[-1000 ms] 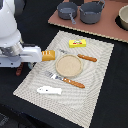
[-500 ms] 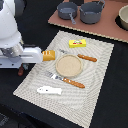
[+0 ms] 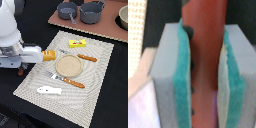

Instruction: Interact with the objects in diverse but meaningful ways.

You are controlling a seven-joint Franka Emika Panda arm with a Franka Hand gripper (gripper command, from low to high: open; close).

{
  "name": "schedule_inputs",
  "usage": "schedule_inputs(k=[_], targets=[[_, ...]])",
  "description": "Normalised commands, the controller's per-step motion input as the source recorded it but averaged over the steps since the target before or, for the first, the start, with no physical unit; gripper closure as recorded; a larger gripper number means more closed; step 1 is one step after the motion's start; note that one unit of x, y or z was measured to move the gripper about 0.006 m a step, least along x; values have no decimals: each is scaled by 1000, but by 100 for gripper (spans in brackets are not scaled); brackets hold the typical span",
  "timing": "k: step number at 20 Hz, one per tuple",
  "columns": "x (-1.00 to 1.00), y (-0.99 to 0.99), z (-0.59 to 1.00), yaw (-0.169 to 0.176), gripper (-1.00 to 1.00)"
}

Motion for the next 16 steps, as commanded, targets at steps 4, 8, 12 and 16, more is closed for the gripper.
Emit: schedule_inputs(k=[4, 8, 12, 16], targets=[[421, 767, 1000, 11, 100], [579, 770, 953, 0, 100], [534, 734, 827, 1, 100], [487, 729, 742, 7, 100]])
